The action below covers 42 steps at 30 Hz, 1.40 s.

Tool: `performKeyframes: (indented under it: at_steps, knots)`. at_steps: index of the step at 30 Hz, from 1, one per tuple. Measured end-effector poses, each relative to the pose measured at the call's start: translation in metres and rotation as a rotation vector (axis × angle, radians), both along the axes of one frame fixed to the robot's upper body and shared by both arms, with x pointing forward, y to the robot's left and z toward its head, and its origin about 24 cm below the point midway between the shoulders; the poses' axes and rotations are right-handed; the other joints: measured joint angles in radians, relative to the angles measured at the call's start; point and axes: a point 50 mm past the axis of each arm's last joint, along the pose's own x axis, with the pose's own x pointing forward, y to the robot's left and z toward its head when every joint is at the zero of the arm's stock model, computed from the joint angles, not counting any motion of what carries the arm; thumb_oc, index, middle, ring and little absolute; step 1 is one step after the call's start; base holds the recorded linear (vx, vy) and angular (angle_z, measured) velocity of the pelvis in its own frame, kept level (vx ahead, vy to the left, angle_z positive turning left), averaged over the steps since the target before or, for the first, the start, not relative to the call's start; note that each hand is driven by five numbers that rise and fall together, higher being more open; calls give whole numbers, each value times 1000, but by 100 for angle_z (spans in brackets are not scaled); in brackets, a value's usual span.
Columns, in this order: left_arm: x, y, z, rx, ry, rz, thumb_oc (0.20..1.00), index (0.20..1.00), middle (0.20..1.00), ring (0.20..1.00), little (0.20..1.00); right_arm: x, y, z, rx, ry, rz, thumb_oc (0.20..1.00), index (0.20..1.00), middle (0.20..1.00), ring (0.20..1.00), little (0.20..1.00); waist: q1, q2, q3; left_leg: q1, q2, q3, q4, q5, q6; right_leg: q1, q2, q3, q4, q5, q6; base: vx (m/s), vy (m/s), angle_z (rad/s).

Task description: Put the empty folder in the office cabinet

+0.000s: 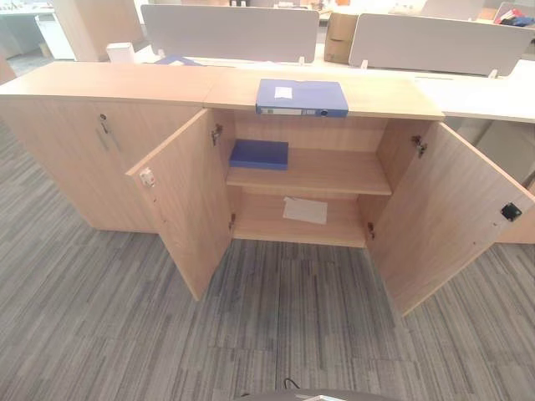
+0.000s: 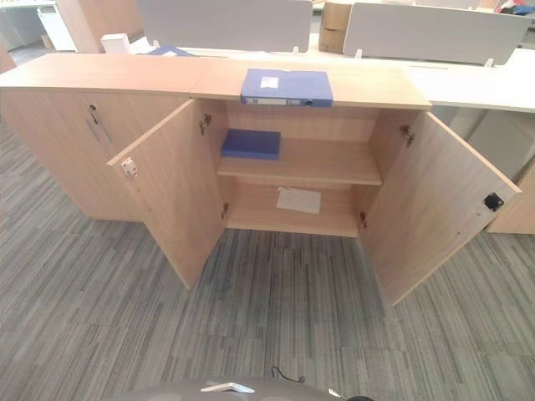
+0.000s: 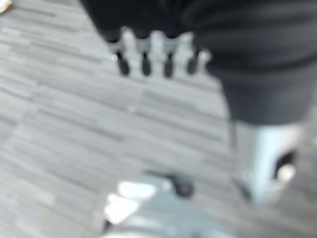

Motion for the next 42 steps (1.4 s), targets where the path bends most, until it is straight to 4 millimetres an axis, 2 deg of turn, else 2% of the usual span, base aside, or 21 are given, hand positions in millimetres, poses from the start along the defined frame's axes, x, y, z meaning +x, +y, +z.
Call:
performKeyframes:
  at_steps: [11,14,16,17,19,22,23,24,25,26,28,30,31,32,33,35,36,39,40,41,42]
  knots:
    - [3,0,0,0,-12,19,1000,1000,1000,1000,1000,8,0,1,3,-21,4,1000,1000,1000,1000,1000,-2,3,40,-27,3,-7,24,-2,-10,-4,4,-1,6,-4,-6,56,-55,2]
    - [12,0,1,3,-38,19,1000,1000,1000,1000,1000,22,1,2,6,-53,14,1000,1000,1000,1000,1000,2,-2,85,-97,4,-21,167,-25,-48,-28,9,-5,44,-33,-42,59,-39,22]
    - [34,2,3,10,-76,40,1000,1000,1000,1000,1000,42,1,5,11,-87,24,1000,1000,1000,1000,1000,8,-32,157,-245,-13,-26,437,-8,-87,-50,-25,-2,84,-52,-71,167,36,22]
    - [37,0,3,4,-82,37,1000,1000,1000,1000,1000,50,-1,7,3,-104,32,1000,1000,1000,1000,1000,17,-36,172,-286,-15,-22,497,9,-102,-41,-37,4,85,-51,-79,285,70,2]
    - [21,-7,0,-9,-24,43,1000,1000,1000,1000,1000,55,-10,9,-16,-120,17,1000,1000,1000,1000,1000,5,-6,186,-268,19,59,382,-14,-91,4,-30,-15,47,-45,-94,382,79,16]
    - [16,-10,-1,-11,-5,44,1000,1000,1000,1000,1000,55,-12,9,-27,-113,19,1000,1000,1000,1000,1000,5,8,188,-266,25,63,210,3,-117,20,-29,-15,27,-46,-95,368,96,13]
    - [11,-10,-1,-8,7,52,1000,1000,1000,1000,1000,53,-16,9,-35,-110,43,1000,1000,1000,1000,1000,24,32,196,-271,22,-53,-7,32,-168,52,-10,6,4,-32,-91,532,195,-5]
    - [10,-10,-1,-10,9,52,1000,1000,1000,1000,1000,53,-19,10,-38,-113,44,1000,1000,1000,1000,1000,41,48,207,-276,20,-111,-7,34,-176,73,-9,24,4,-38,-85,336,144,-5]
    - [10,-10,-1,-10,9,52,1000,1000,1000,1000,1000,53,-19,10,-38,-113,44,1000,1000,1000,1000,1000,41,48,207,-276,20,-111,-7,34,-176,73,-9,24,4,-38,-85,197,103,-73]
    - [0,-13,-2,-17,28,67,1000,1000,1000,1000,1000,53,-23,10,-52,-103,69,1000,1000,1000,1000,1000,87,48,209,-266,21,-152,-5,31,-170,79,-12,80,-1,-50,-77,244,119,-118]
    - [-22,-13,-3,-21,87,124,1000,1000,1000,1000,1000,58,-26,12,-66,-100,81,1000,1000,1000,1000,1000,120,58,200,-233,13,-121,20,22,-141,98,-38,145,-2,-61,-81,311,147,-153]
    - [-29,-11,-2,-13,115,158,1000,1000,1000,1000,1000,49,-27,10,-75,-70,108,1000,1000,1000,1000,1000,119,60,147,-232,-19,-98,200,-37,-41,105,-80,142,-2,-94,-46,335,198,-95]
    - [-28,-9,-2,-10,114,157,1000,1000,1000,1000,1000,43,-30,9,-81,-57,112,1000,1000,1000,1000,1000,115,72,118,-227,-27,-98,197,-25,3,118,-90,130,3,-113,-20,347,287,-47]
    - [-7,3,0,8,58,126,1000,1000,1000,1000,1000,41,-28,7,-97,-76,107,1000,1000,1000,1000,1000,99,68,108,-146,-48,-79,142,-6,40,38,-149,4,329,-122,43,345,303,-11]
    - [0,11,1,28,25,113,1000,1000,1000,1000,1000,41,-30,7,-109,-87,104,1000,1000,1000,1000,1000,91,69,86,-122,-55,-75,120,-1,58,-42,-191,-52,532,-166,28,279,184,4]
    - [10,33,6,78,-13,85,1000,1000,1000,1000,1000,44,-30,8,-107,-104,87,1000,1000,1000,1000,1000,87,31,58,-82,-101,-78,118,-34,99,-154,-276,-55,787,-159,54,274,3,7]
    - [14,38,7,93,-34,65,1000,1000,1000,1000,1000,45,-34,8,-121,-114,75,1000,1000,1000,1000,1000,87,30,57,-60,-116,-84,106,-35,100,-181,-312,-79,822,-168,43,263,-142,16]
    - [16,49,10,115,-37,22,1000,1000,1000,1000,1000,44,-38,9,-138,-122,65,1000,1000,1000,1000,1000,90,49,58,-23,-120,-112,82,-28,90,-201,-312,-122,584,-162,42,194,-174,19]
    - [16,49,10,115,-37,22,1000,1000,1000,1000,1000,44,-38,9,-138,-122,65,1000,1000,1000,1000,1000,90,49,58,-23,-120,-112,82,-28,90,-201,-312,-122,584,-162,42,275,-282,31]
    - [12,53,11,123,-22,25,1000,1000,1000,1000,1000,46,-38,9,-139,-142,52,1000,1000,1000,1000,1000,89,60,64,-3,-123,-115,75,-39,68,-215,-279,-132,295,-77,52,323,-301,24]
    - [11,53,11,118,-20,33,1000,1000,1000,1000,1000,47,-40,9,-144,-148,47,1000,1000,1000,1000,1000,81,66,66,15,-122,-127,67,-69,27,-227,-250,-113,209,-20,68,450,-399,24]
